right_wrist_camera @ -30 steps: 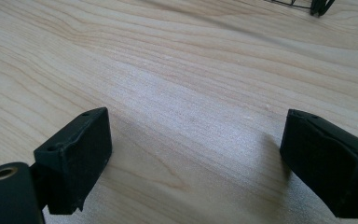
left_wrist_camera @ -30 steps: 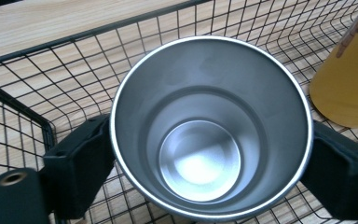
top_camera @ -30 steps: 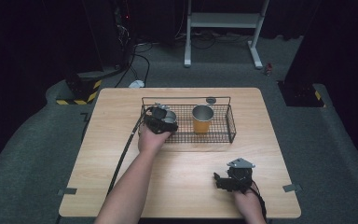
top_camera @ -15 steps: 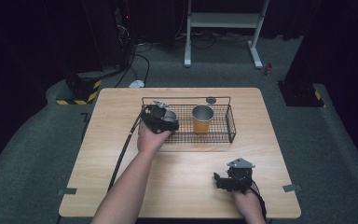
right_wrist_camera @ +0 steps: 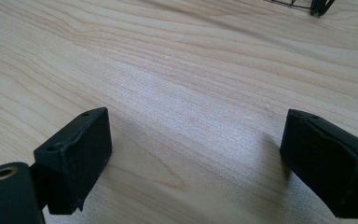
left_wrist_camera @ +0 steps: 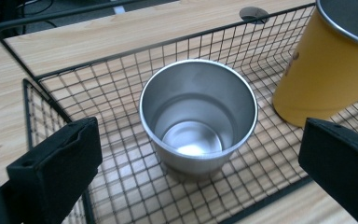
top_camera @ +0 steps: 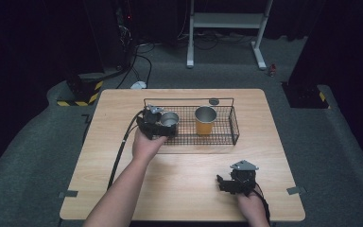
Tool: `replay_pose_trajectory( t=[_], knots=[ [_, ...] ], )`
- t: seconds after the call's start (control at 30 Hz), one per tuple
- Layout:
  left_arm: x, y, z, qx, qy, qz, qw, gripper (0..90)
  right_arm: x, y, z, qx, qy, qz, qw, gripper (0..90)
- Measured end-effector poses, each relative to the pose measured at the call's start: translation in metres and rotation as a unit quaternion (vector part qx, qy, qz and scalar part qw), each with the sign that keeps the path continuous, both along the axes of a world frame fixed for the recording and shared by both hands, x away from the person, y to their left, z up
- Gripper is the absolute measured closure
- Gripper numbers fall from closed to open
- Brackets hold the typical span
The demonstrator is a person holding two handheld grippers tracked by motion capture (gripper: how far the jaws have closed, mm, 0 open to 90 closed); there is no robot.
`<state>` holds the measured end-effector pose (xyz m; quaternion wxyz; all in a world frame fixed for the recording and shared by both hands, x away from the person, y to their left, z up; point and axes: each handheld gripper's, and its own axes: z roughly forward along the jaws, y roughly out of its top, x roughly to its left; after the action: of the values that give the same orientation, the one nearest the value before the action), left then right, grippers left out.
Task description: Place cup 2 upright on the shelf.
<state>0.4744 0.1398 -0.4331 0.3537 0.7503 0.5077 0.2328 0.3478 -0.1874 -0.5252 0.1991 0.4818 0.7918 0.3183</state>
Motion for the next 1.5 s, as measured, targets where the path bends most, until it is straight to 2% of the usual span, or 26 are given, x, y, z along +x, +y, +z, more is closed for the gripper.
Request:
replay_pose_trajectory(
  t=[0.37,0.5,0.63,0.8,0.93,1.1,1.17,1.23,1.33,1.37,1.43,1.5],
  knots=[
    [-0.036,0.032,-0.005,-0.01,-0.017,-0.01,0.9998,0.0,0.0,0.0,0.0,0.0,0.0,0.0,1.0,8.8],
    [-0.052,0.045,-0.007,-0.025,-0.023,-0.016,0.9993,0.1,0.0,0.0,0.0,0.0,0.0,0.0,1.0,8.8],
    [-0.065,0.053,-0.011,-0.032,-0.023,-0.025,0.9989,0.2,0.0,0.0,0.0,0.0,0.0,0.0,1.0,8.8],
    [-0.086,0.062,-0.021,-0.033,-0.025,-0.036,0.9985,0.2,0.0,0.0,0.0,0.0,0.0,0.0,1.0,8.8],
    [-0.1,0.071,-0.037,-0.039,-0.009,-0.045,0.9982,0.2,0.0,0.0,0.0,0.0,0.0,0.0,1.0,8.8],
    [-0.113,0.081,-0.064,-0.017,0.012,-0.049,0.9986,0.0,0.0,0.0,0.0,-0.001,0.0,0.0,1.0,8.8],
    [-0.117,0.088,-0.076,0.001,0.03,-0.047,0.9984,0.0,-0.001,0.0,0.0,-0.001,0.0,0.0,1.0,8.8],
    [-0.122,0.094,-0.085,0.021,0.039,-0.051,0.9977,0.0,-0.001,0.0,0.0,-0.001,0.0,0.0,1.0,8.8],
    [-0.128,0.101,-0.093,0.029,0.05,-0.056,0.9968,0.0,-0.001,0.0,0.0,-0.001,0.0,0.0,1.0,8.8],
    [-0.13,0.103,-0.093,0.026,0.056,-0.055,0.9966,0.1,-0.001,0.0,0.0,-0.001,0.0,0.0,1.0,8.8],
    [-0.133,0.104,-0.093,0.023,0.053,-0.067,0.9961,0.3,-0.001,0.0,0.0,-0.001,0.0,0.0,1.0,8.8],
    [-0.134,0.101,-0.094,0.035,0.048,-0.073,0.9955,0.1,-0.001,0.0,0.0,-0.001,0.0,0.0,1.0,8.8]
  ],
)
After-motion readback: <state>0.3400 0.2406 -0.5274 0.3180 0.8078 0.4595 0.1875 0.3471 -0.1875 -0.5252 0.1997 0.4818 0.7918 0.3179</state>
